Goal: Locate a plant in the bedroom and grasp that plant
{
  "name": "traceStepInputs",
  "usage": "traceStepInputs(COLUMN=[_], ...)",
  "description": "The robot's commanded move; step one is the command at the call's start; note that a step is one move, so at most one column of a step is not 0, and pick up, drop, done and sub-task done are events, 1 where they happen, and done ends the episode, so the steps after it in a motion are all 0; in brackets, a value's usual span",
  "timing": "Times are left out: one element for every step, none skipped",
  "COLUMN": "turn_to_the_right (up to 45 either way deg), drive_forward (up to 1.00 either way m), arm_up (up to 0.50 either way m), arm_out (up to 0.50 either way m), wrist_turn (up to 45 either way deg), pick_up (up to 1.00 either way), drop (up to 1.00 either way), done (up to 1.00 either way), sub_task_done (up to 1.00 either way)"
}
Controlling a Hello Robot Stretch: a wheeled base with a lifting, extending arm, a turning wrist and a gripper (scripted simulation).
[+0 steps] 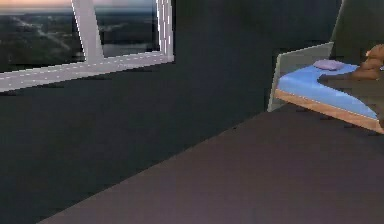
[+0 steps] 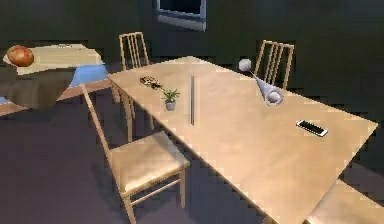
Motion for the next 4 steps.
traceStepInputs(turn_to_the_right=[45.0, 3.0, -39.0, 0.0], drive_forward=[0.00, 0.00, 0.00, 0.80], arm_up=[0.00, 0.00, 0.00, 0.00], arm_out=[0.00, 0.00, 0.00, 0.00], wrist_turn=[0.0, 0.0, 0.0, 0.0], pick_up=[0.00, 0.00, 0.00, 0.00], drop=[0.00, 0.00, 0.00, 0.00], done=[0.00, 0.00, 0.00, 0.00], sub_task_done=[0.00, 0.00, 0.00, 0.00])
